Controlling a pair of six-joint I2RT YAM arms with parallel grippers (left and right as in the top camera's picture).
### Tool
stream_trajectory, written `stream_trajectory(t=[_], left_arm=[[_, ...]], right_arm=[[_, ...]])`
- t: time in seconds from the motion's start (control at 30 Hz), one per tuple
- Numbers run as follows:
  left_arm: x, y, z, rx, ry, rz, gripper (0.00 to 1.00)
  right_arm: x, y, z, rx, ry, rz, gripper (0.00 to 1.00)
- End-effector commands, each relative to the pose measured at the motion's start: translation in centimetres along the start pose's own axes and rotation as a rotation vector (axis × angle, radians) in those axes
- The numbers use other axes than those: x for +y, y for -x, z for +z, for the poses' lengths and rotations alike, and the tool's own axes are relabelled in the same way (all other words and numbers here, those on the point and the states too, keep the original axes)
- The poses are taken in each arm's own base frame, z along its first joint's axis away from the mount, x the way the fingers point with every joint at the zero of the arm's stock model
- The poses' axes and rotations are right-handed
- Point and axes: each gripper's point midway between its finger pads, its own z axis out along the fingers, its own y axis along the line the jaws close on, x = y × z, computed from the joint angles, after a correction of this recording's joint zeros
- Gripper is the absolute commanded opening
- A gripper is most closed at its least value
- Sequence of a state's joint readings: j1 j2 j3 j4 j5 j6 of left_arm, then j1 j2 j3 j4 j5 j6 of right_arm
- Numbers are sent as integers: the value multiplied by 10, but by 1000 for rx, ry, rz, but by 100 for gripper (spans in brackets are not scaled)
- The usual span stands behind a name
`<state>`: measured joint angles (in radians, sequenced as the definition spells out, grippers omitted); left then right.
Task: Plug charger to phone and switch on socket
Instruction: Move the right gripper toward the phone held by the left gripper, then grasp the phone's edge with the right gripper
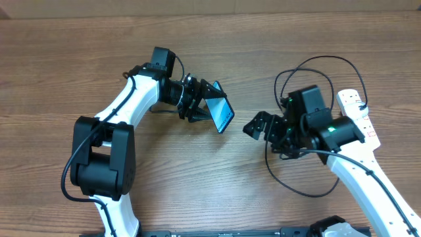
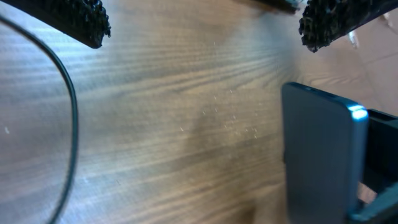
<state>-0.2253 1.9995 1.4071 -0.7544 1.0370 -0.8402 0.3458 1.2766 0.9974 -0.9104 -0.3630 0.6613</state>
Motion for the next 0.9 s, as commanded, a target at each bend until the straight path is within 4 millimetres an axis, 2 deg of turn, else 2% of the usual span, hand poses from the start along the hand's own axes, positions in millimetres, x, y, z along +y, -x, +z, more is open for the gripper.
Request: stream_trajectory(t=[0.0,0.13,0.47,0.87], left_arm=[[-13,-3,-2,36,-45,-17,61],[-14,-5,-2,45,-52,-18,60],[-14,-5,-2,45,-52,-26,61],[-15,-5,-2,47,-54,-61,60]], right_arm=[[11,10,-2,-79,-12,-36,100],[22,11,-1,-95,19,-68,100],[28,17,-2,-120,42,-80,100],[42,36,-6,-205,85,-108,100]])
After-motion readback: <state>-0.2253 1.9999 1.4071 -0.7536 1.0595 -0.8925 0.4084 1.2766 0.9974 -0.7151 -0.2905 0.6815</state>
